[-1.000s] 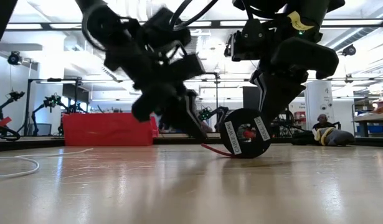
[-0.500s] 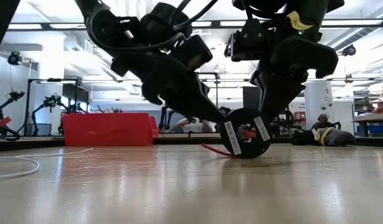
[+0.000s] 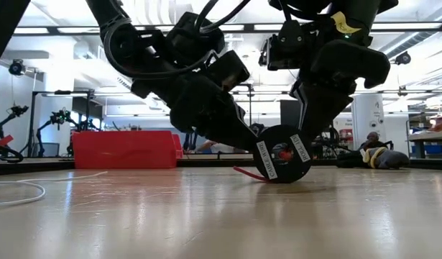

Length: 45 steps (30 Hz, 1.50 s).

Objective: Coil cords
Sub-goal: Coil the red wire onto the black spool

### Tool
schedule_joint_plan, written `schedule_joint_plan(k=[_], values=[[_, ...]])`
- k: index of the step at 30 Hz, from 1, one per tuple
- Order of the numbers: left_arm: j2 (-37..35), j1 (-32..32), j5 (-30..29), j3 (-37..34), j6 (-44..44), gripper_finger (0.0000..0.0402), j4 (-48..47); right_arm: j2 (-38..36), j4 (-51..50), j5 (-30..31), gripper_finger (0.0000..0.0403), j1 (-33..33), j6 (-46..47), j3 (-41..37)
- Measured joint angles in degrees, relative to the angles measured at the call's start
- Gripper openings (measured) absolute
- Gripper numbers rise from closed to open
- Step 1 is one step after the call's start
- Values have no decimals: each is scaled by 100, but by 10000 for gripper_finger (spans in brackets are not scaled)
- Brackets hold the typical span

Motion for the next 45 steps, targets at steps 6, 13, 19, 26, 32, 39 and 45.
schedule_joint_plan(k=[6, 13, 19, 26, 32, 39, 45], values=[[11, 0, -4, 0, 2, 1, -34, 0, 11, 58, 25, 0, -24, 120], [11, 0, -4, 0, 4, 1, -47, 0, 34, 153, 54, -11, -47, 204], [11, 0, -4, 0, 4, 0, -45, 45, 196, 231, 38, -13, -15, 169], [11, 0, -13, -2, 0, 0, -39, 61, 535, 439, 24, -13, -22, 141], [13, 0, -14, -2, -13, 0, -19, 61, 530, 417, 27, -12, -15, 52], [13, 0, -15, -4, -13, 0, 0, 57, 538, 325, 19, -14, -71, 18], [-19, -2, -6, -9, -5, 7, -16, 50, 512, 156, 3, -15, -122, 18]])
